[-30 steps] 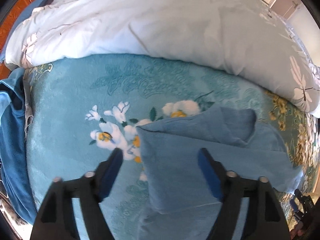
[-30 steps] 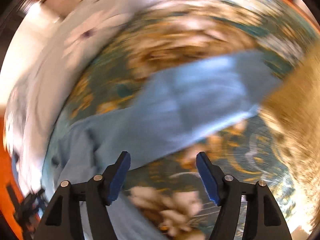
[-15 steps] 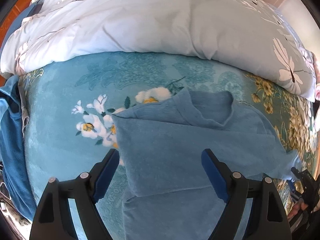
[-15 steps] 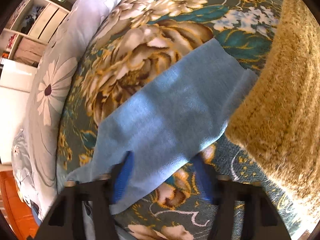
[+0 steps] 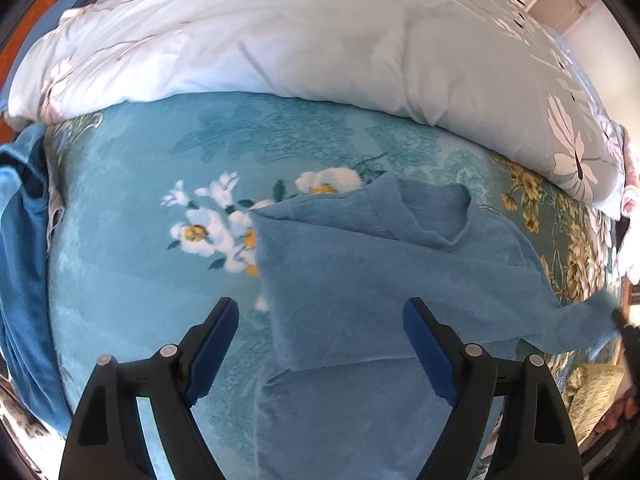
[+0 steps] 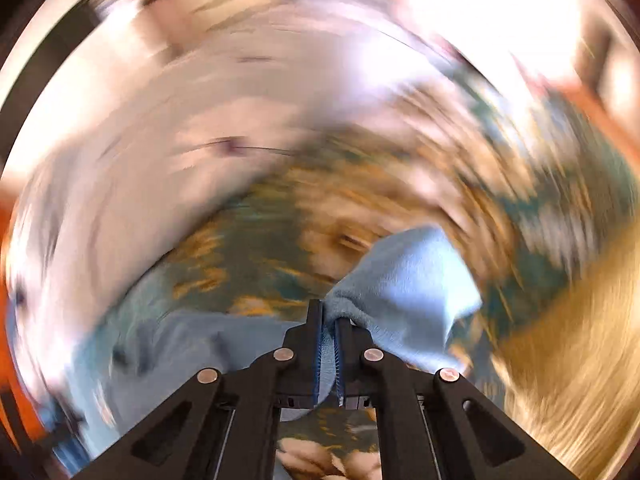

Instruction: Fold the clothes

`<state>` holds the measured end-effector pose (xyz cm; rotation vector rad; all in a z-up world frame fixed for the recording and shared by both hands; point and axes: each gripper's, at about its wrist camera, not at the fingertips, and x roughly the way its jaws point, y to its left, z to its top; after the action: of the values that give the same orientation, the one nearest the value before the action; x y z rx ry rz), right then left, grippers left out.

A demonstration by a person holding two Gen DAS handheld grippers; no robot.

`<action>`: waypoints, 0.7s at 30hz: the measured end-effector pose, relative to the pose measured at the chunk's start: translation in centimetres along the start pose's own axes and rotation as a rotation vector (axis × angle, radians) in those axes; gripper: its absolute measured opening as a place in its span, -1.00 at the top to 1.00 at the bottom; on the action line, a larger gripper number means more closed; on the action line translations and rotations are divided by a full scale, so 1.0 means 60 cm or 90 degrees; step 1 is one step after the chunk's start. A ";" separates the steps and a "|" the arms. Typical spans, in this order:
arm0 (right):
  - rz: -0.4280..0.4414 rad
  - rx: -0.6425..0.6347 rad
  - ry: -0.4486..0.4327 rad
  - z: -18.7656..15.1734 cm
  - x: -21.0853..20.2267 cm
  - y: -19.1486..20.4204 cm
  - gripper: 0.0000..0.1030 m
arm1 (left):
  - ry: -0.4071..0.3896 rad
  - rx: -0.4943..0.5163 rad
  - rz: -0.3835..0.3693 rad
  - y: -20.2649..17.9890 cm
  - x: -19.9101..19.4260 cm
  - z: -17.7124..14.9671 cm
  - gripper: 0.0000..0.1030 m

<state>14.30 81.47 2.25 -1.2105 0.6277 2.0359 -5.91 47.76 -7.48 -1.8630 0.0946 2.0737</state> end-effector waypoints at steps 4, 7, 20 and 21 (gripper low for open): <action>0.061 -0.203 0.011 -0.029 0.004 0.164 0.89 | 0.002 -0.026 0.004 0.041 -0.008 -0.007 -0.65; 0.109 -0.277 0.079 -0.092 0.051 0.257 0.89 | 0.004 -0.045 0.012 0.078 -0.015 -0.015 -0.65; 0.168 -0.415 0.227 -0.246 0.110 0.356 0.54 | 0.033 -0.073 0.005 0.128 0.000 -0.048 -0.65; 0.178 -0.414 0.225 -0.243 0.099 0.348 0.43 | 0.035 -0.066 -0.003 0.116 0.003 -0.046 -0.65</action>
<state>4.75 59.54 -8.29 -1.9822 0.2996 2.3740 -5.38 40.51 -9.32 -1.9787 -0.0034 2.0616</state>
